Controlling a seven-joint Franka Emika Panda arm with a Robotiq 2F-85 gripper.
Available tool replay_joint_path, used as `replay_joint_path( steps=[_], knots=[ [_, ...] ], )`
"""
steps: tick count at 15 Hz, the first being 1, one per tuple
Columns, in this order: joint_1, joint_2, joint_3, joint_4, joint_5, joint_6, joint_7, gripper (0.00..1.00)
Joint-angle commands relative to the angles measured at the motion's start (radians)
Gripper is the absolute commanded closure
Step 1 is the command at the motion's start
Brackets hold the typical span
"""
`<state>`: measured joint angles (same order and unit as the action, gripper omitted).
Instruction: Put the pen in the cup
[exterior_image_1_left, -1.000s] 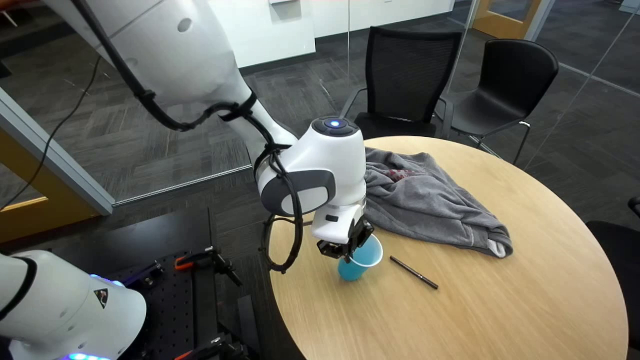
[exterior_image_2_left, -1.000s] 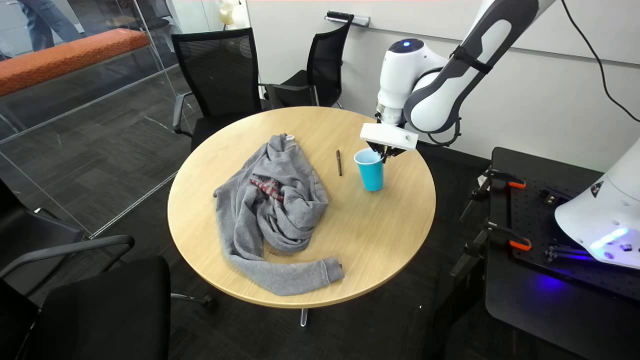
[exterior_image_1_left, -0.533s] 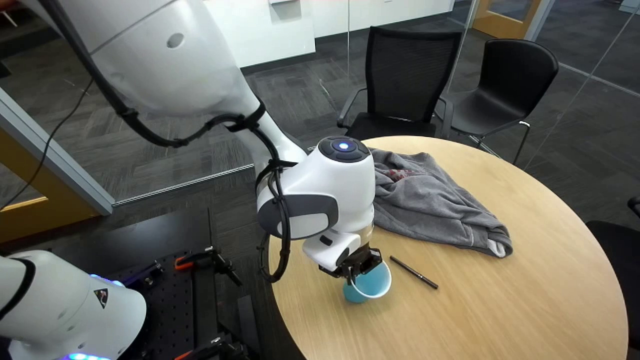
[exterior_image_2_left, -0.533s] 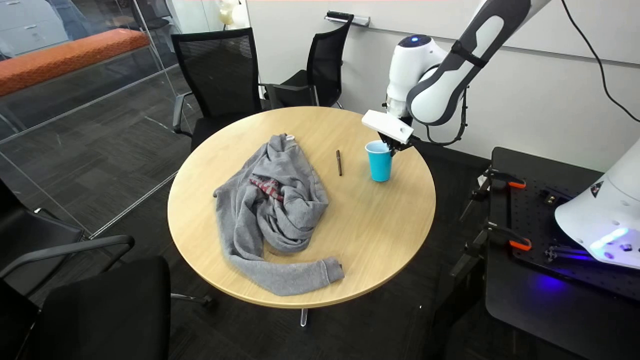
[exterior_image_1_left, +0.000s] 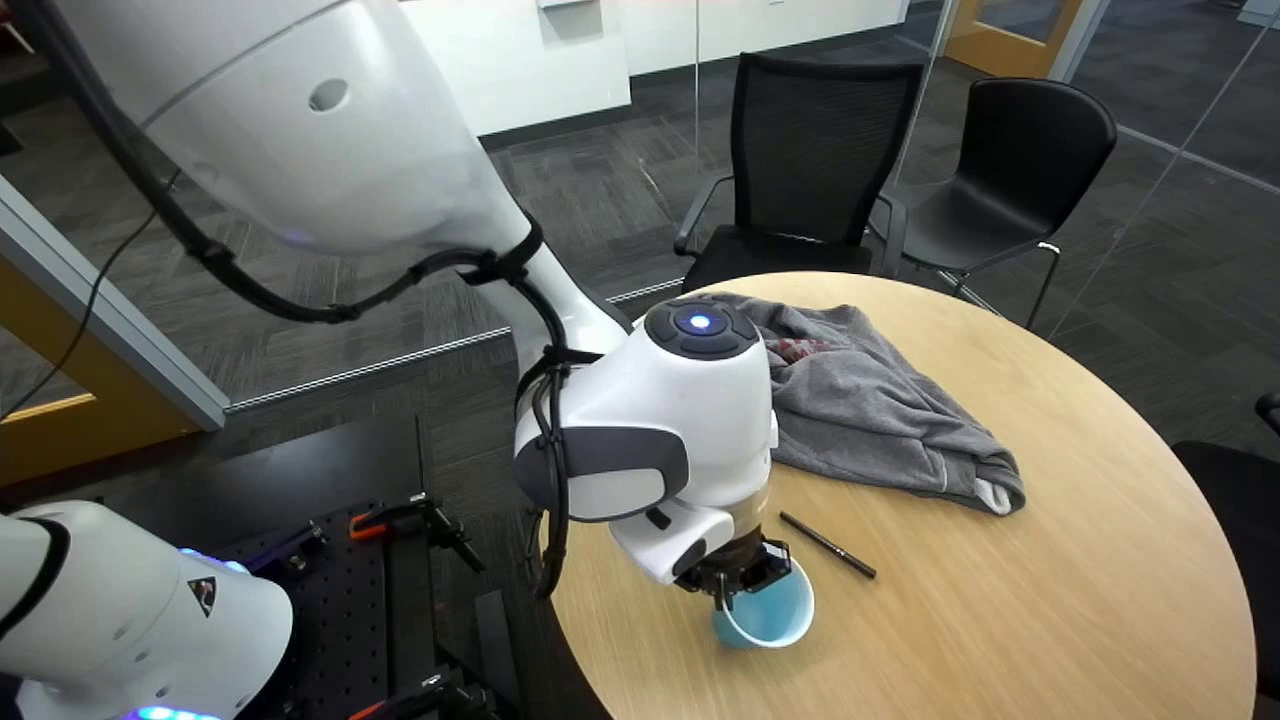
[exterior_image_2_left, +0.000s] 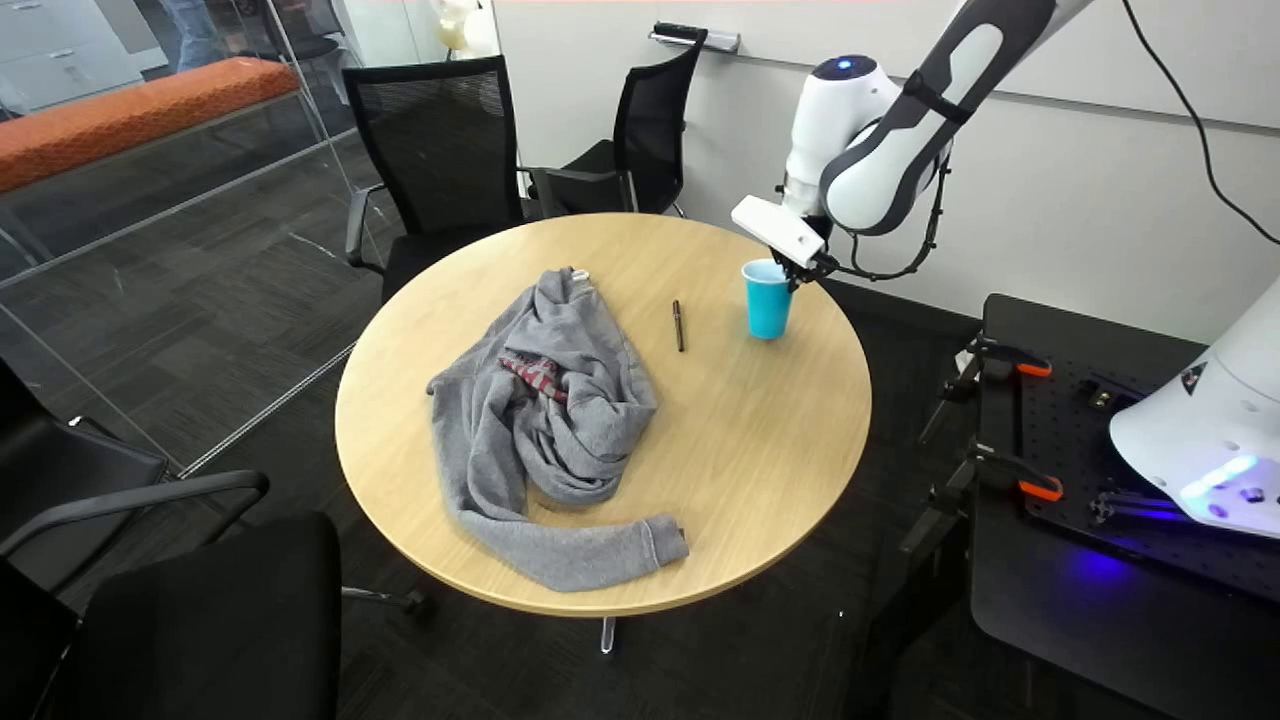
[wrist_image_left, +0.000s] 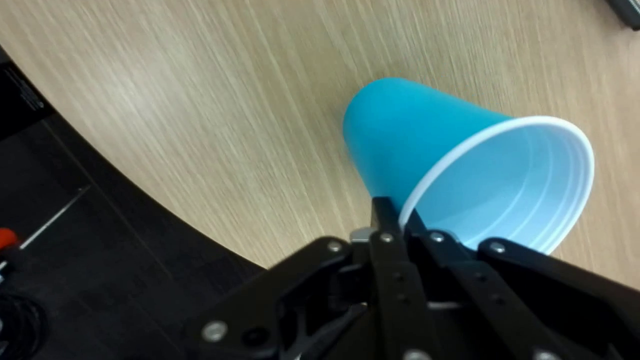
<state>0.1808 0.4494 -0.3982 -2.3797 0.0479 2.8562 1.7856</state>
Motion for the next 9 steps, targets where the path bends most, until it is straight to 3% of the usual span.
replay_joint_path(
  steps=[1, 9],
  knots=[
    [0.03, 0.009, -0.059, 0.003, -0.04, 0.035, 0.075, 0.99],
    [0.019, 0.075, -0.036, 0.075, -0.039, 0.033, 0.081, 0.99]
  ],
)
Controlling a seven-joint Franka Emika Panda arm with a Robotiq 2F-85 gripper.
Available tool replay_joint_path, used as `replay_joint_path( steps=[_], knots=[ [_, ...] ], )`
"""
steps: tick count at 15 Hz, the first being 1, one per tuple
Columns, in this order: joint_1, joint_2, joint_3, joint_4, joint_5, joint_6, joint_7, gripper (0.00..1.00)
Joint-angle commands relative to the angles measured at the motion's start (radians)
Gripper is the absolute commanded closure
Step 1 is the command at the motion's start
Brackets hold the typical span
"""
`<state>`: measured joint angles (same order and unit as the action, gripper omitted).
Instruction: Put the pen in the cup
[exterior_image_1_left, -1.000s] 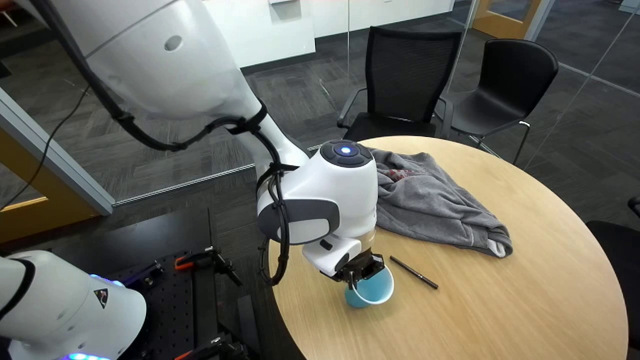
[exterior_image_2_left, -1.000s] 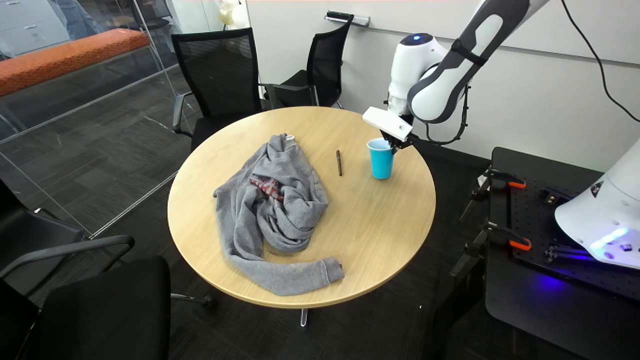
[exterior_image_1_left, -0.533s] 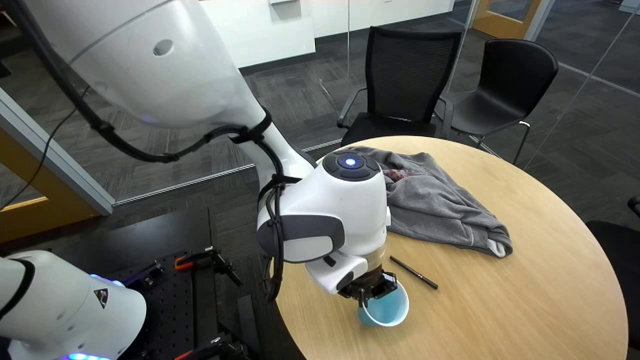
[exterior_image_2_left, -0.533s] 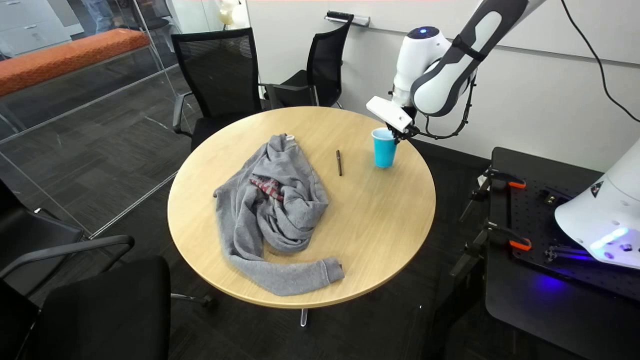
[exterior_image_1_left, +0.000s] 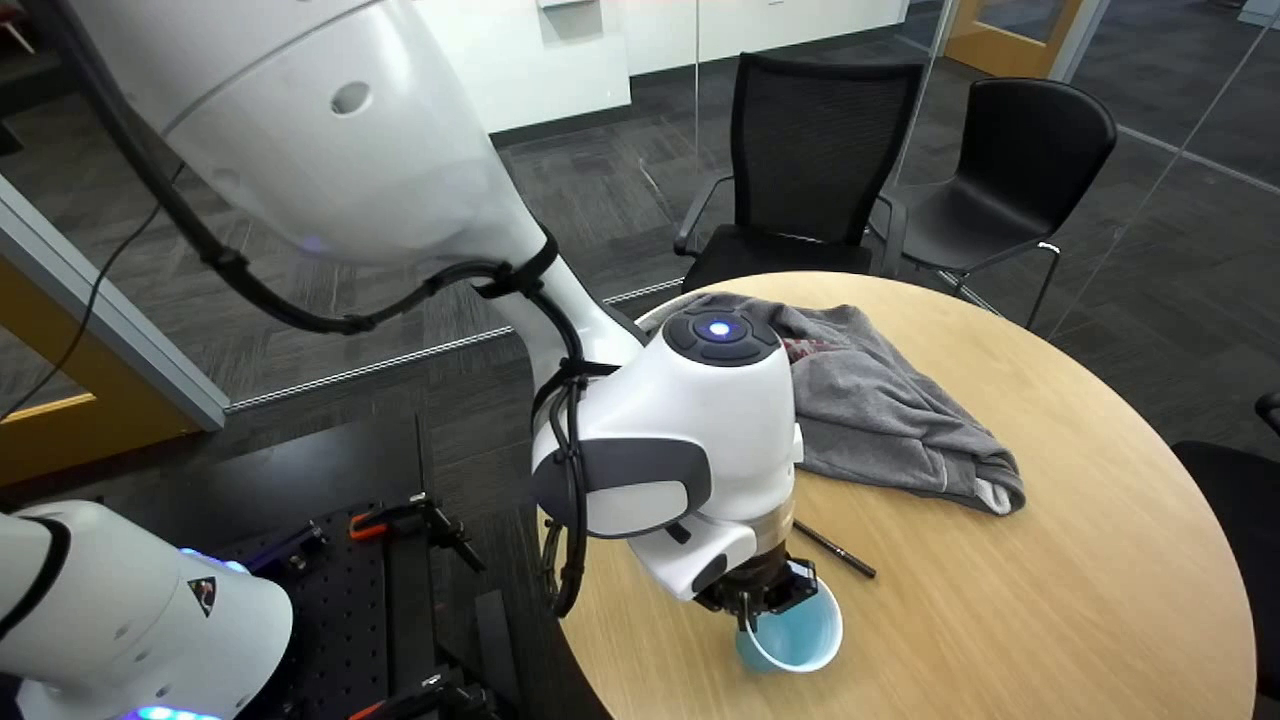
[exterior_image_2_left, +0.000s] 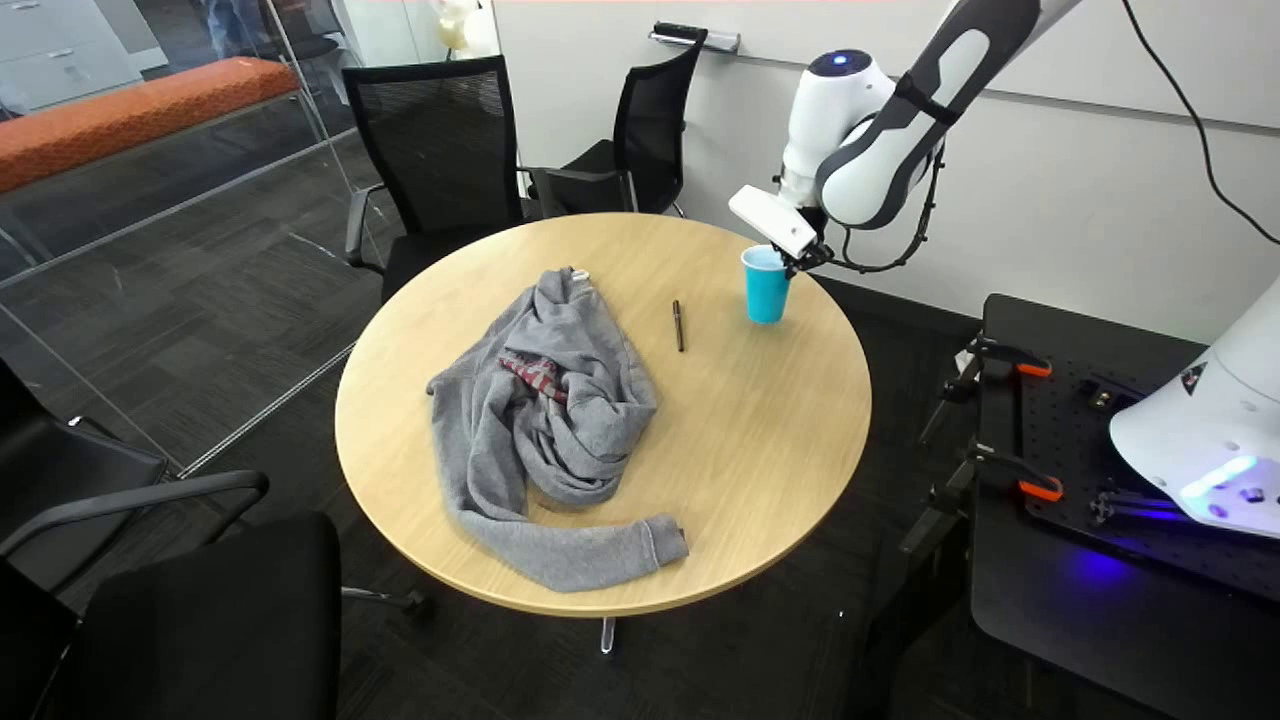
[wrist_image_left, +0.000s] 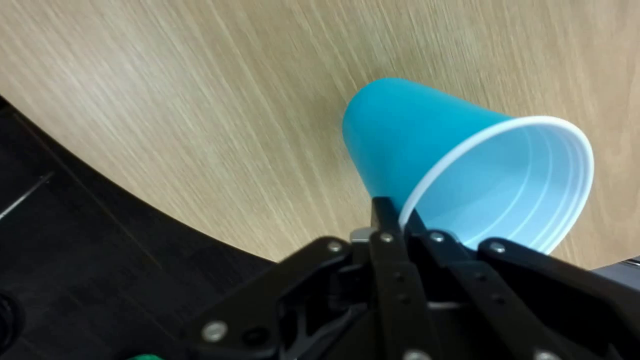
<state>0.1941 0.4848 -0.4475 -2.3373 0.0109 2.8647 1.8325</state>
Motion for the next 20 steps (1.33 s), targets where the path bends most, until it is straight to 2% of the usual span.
replay_joint_path(
  steps=[1, 6, 13, 14, 15, 18, 20],
  knots=[
    [0.002, 0.051, 0.022, 0.042, 0.002, 0.026, 0.031, 0.99],
    [0.008, 0.094, 0.044, 0.066, 0.017, 0.035, 0.033, 0.99],
    [0.054, 0.089, 0.005, 0.032, 0.019, 0.08, 0.064, 0.99],
    [0.066, 0.085, -0.004, 0.025, 0.015, 0.081, 0.071, 0.7],
    [0.088, 0.075, -0.025, 0.009, 0.008, 0.087, 0.09, 0.69],
    [0.177, 0.055, -0.102, -0.039, -0.012, 0.112, 0.147, 0.47],
    [0.268, 0.045, -0.182, -0.077, -0.023, 0.136, 0.193, 0.32]
  ],
)
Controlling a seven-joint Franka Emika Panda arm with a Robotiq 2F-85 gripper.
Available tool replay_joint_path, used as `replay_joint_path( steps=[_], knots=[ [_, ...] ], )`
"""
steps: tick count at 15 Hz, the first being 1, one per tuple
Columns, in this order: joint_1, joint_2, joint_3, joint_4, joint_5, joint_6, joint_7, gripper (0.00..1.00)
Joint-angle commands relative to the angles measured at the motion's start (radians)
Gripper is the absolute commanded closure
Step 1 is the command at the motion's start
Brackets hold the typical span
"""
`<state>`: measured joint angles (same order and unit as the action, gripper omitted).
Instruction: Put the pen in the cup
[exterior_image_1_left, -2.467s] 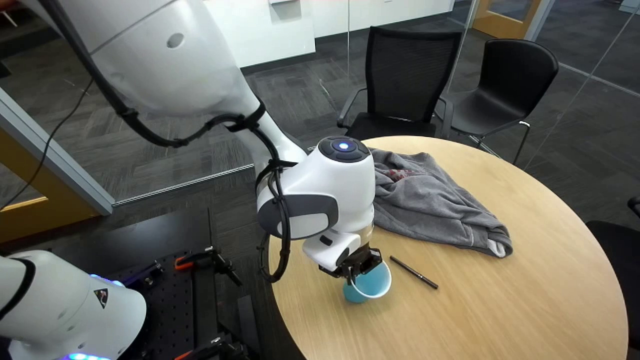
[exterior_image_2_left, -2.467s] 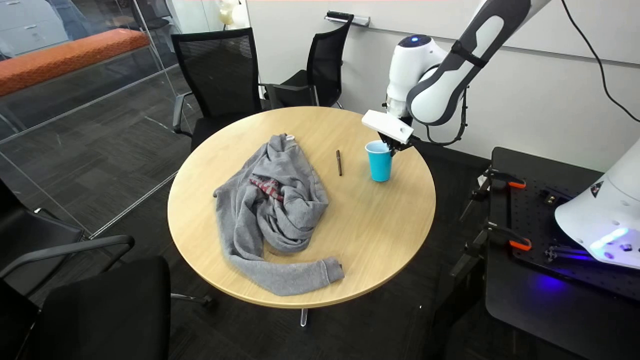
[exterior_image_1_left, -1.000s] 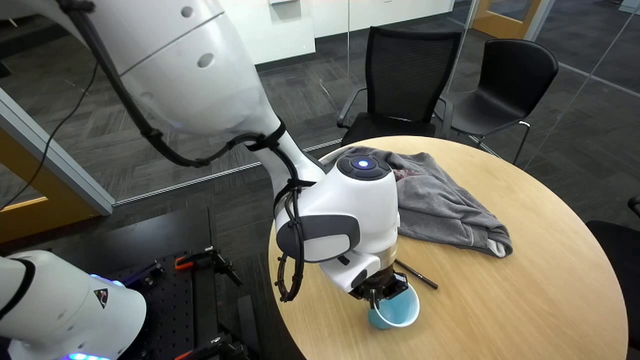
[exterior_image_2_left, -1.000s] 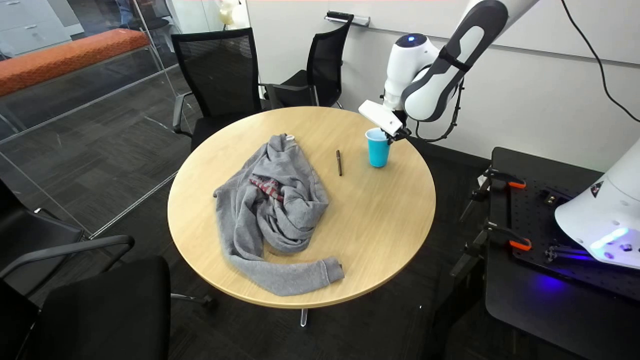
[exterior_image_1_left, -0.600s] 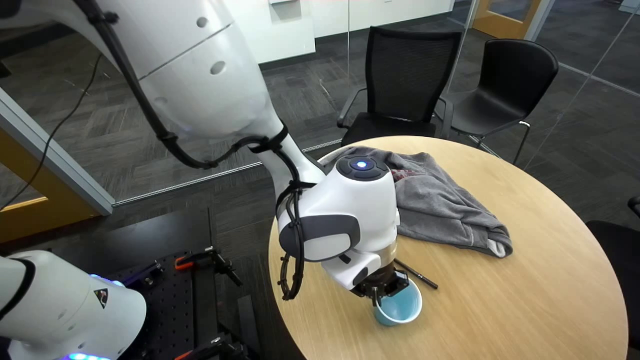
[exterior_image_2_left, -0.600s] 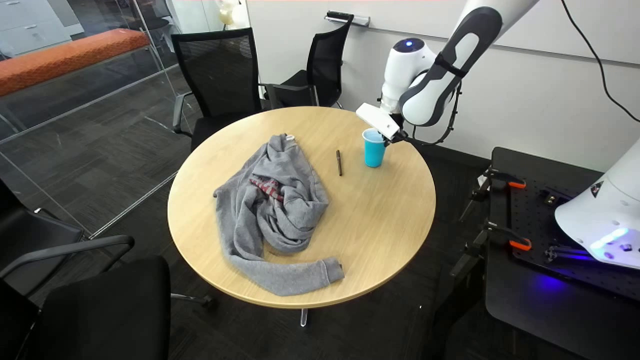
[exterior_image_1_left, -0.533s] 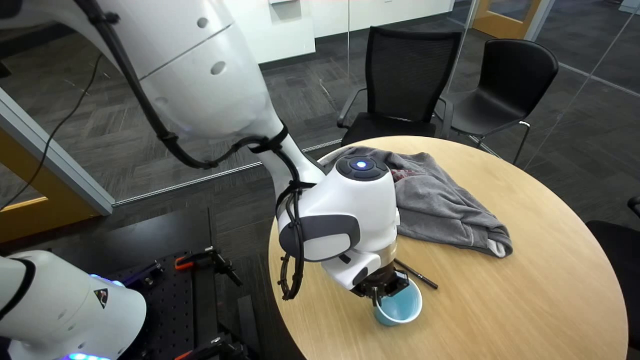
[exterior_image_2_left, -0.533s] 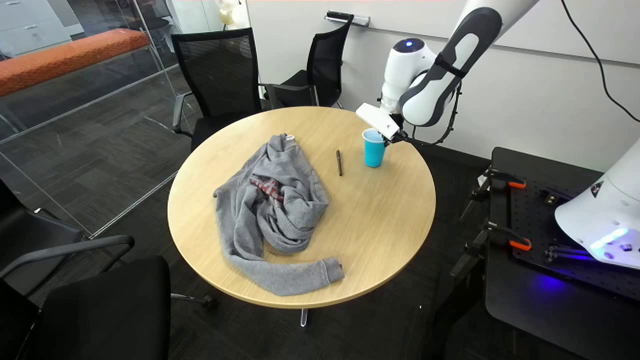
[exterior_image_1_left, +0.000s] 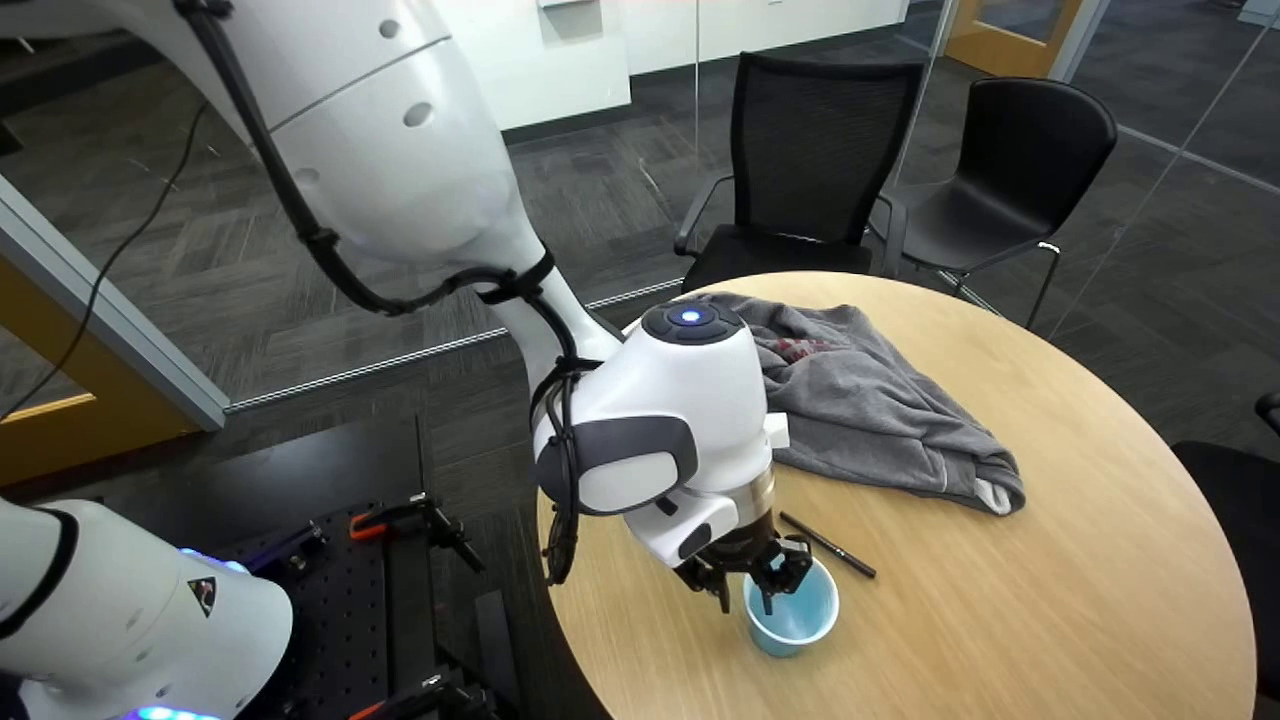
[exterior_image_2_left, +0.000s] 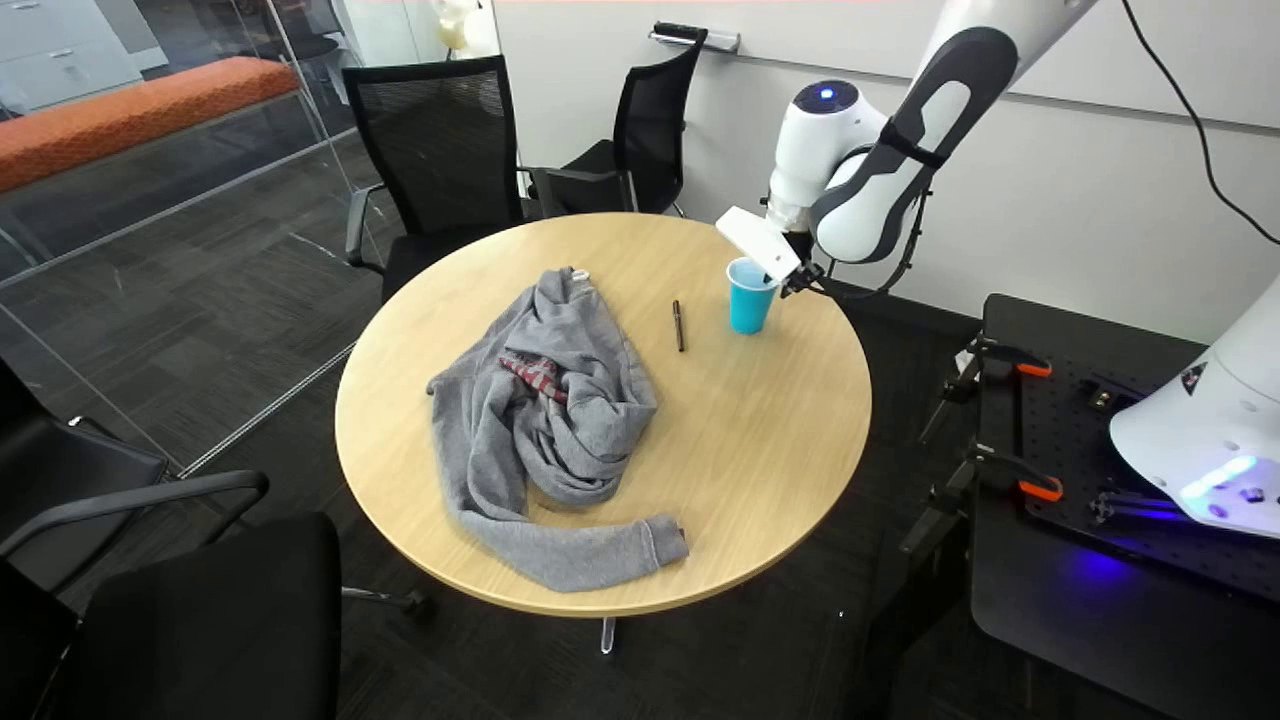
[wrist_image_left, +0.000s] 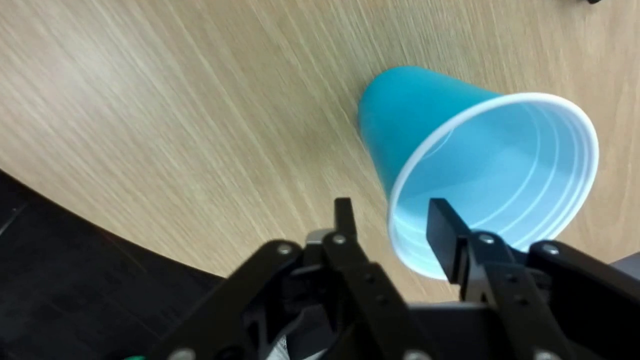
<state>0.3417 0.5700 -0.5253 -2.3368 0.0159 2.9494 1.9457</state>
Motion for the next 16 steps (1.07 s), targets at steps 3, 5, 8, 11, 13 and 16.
replay_joint_path(
  steps=[3, 5, 8, 11, 13, 16],
  knots=[
    [0.273, -0.042, -0.236, -0.127, -0.031, 0.082, 0.119, 0.1],
    [0.388, -0.04, -0.331, -0.157, -0.026, 0.101, 0.123, 0.0],
    [0.569, -0.03, -0.47, -0.197, -0.012, 0.129, 0.086, 0.0],
    [0.723, -0.026, -0.578, -0.222, 0.008, 0.15, 0.033, 0.0],
    [0.803, -0.042, -0.631, -0.225, 0.01, 0.13, -0.02, 0.0],
    [0.838, -0.125, -0.648, -0.214, -0.007, 0.1, -0.173, 0.0]
  ],
)
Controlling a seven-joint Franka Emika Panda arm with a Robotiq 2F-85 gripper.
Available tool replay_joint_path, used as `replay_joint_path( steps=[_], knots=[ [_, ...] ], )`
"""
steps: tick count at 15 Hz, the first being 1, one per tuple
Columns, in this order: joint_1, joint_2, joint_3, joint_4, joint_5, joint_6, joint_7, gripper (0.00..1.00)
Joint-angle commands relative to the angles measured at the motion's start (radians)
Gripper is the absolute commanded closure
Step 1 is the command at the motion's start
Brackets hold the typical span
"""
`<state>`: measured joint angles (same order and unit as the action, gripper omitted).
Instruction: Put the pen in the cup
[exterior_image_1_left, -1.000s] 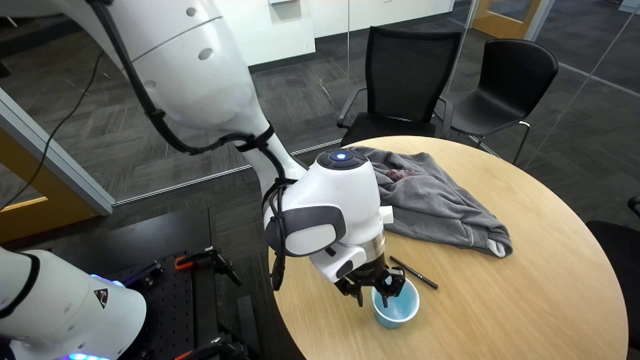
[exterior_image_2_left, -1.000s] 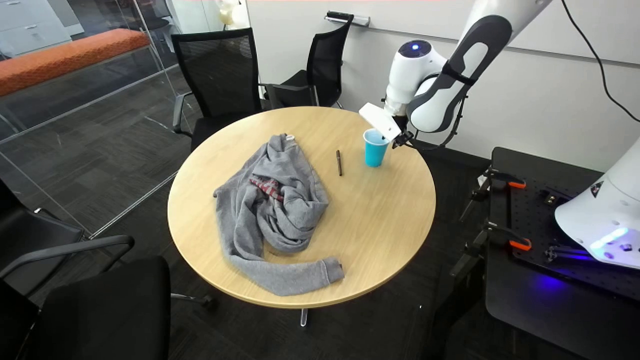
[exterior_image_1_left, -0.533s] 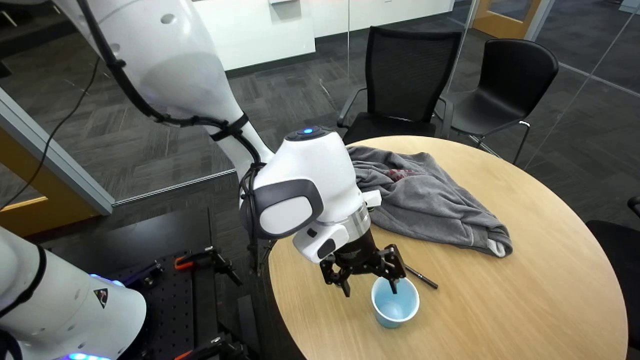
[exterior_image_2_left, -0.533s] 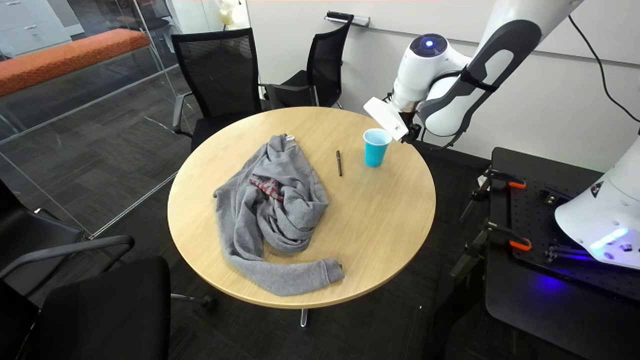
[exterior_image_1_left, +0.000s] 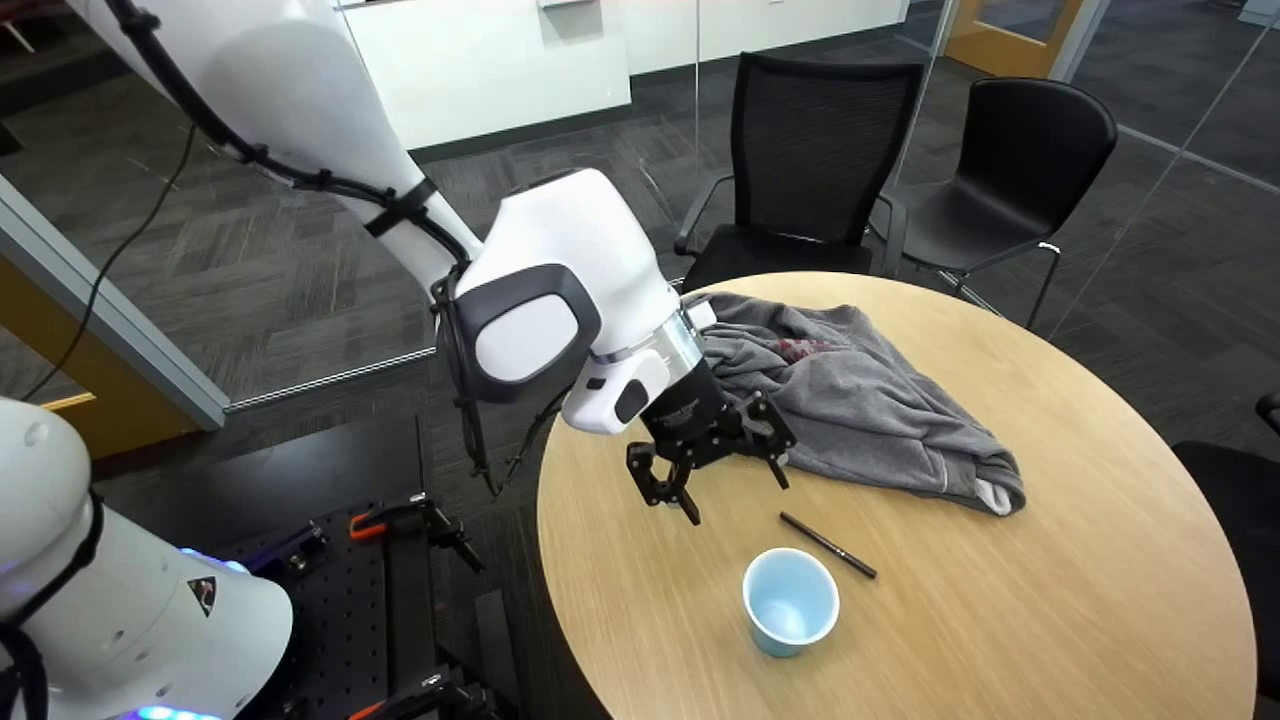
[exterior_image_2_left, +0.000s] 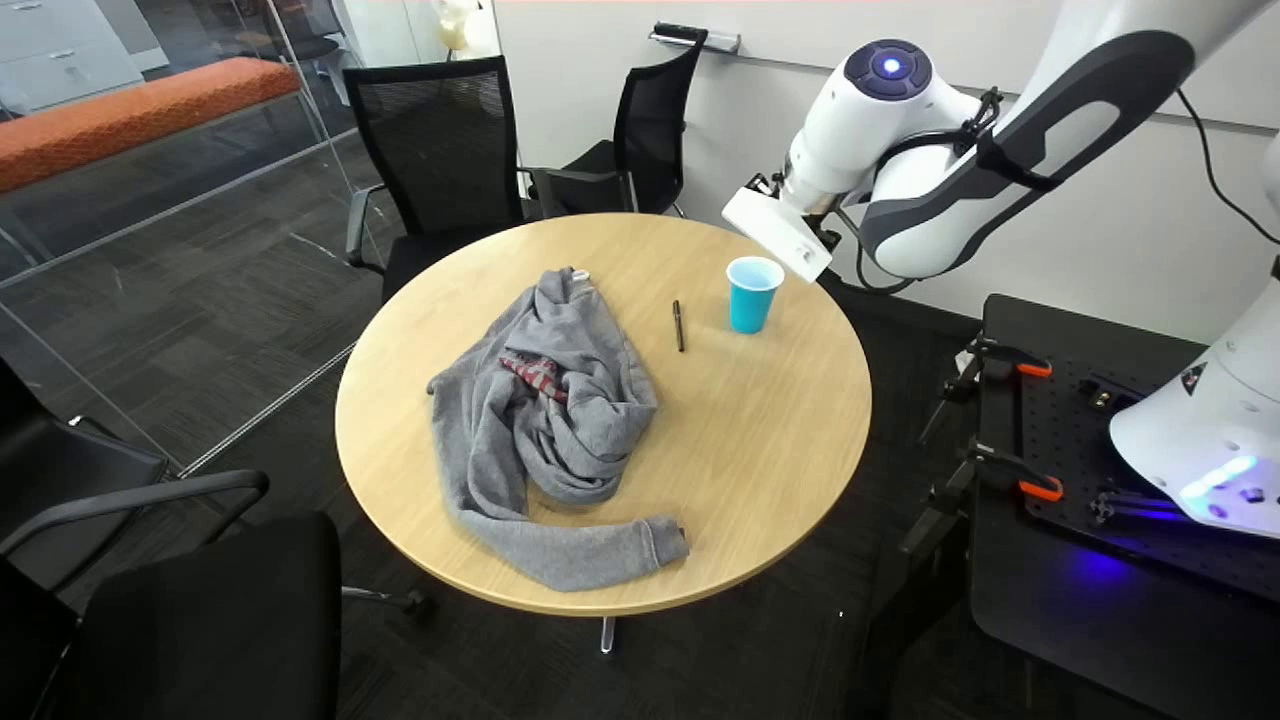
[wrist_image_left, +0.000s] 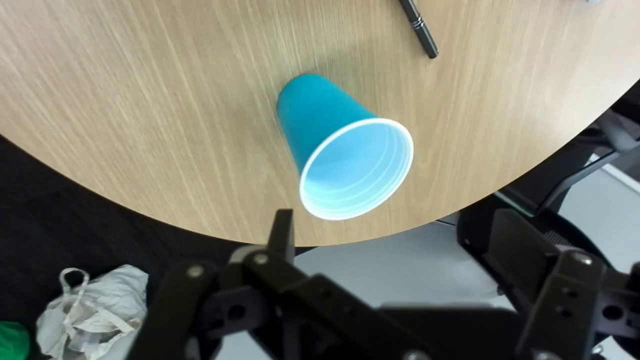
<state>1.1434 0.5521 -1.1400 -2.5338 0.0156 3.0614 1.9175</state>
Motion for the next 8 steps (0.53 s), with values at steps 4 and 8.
replay_joint_path(
  steps=[4, 8],
  knots=[
    [0.038, -0.227, -0.039, 0.022, -0.03, -0.122, -0.378, 0.0],
    [0.034, -0.318, -0.059, 0.091, -0.113, -0.338, -0.503, 0.0]
  ],
)
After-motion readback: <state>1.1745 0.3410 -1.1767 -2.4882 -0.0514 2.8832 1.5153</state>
